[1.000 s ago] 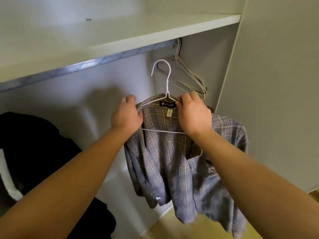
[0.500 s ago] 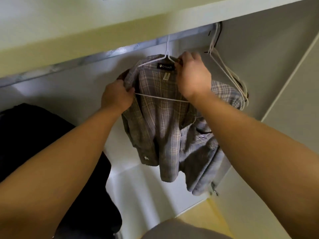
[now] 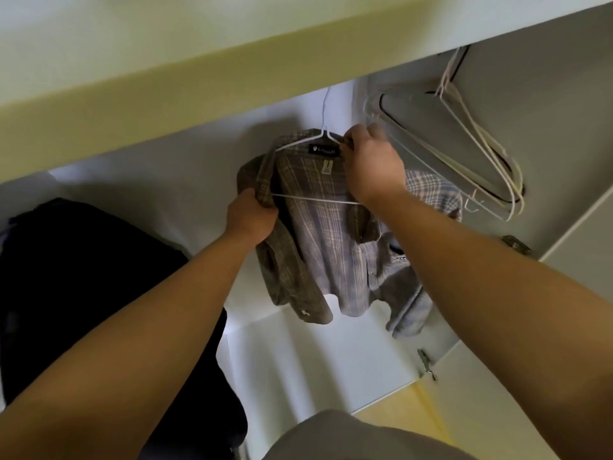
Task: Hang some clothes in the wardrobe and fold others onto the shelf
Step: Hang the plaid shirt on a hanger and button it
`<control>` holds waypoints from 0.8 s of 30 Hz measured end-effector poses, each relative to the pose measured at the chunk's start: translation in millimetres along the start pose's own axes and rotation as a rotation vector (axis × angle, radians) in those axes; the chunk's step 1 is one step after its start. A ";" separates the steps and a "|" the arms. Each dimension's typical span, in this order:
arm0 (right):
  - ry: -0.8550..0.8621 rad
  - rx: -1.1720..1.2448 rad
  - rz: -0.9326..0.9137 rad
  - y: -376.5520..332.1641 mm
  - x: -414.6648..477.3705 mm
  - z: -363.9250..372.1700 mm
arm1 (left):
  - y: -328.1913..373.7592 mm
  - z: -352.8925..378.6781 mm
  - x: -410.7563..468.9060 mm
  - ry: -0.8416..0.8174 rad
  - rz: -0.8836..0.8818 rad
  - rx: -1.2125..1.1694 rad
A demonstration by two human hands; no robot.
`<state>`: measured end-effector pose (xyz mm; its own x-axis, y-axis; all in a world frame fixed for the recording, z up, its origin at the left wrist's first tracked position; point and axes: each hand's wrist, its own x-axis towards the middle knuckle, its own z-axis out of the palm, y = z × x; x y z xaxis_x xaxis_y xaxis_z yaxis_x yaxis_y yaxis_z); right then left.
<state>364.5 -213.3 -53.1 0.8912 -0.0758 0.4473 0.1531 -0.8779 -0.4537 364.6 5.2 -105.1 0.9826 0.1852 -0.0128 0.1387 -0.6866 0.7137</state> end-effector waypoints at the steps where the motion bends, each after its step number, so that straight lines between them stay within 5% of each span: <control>1: 0.005 0.003 -0.005 0.1 -0.2 2.2 | -3.6 2.4 0.8 -0.006 -0.041 -0.072; 5: 0.185 -0.159 0.005 5.9 -21.9 14.1 | -21.1 8.6 -4.7 -0.072 -0.320 -0.488; 10: 0.376 0.117 0.365 26.0 -93.2 45.2 | -41.2 28.2 -11.0 -0.177 -0.456 -0.660; 14: 0.087 0.616 0.896 41.7 -121.3 83.2 | -49.9 41.4 -13.5 -0.171 -0.382 -0.461; 17: -0.160 0.654 1.005 42.6 -119.0 96.2 | -69.5 53.6 -1.0 -0.201 -0.319 -0.388; 24: -0.062 0.714 1.173 40.2 -91.5 111.4 | -65.7 42.7 -16.5 -0.245 -0.259 -0.369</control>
<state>336.7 -189.0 -198.1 0.6636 -0.5600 -0.4960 -0.5285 0.1183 -0.8406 344.5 17.3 -181.7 0.9281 0.1153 -0.3539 0.3717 -0.3376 0.8648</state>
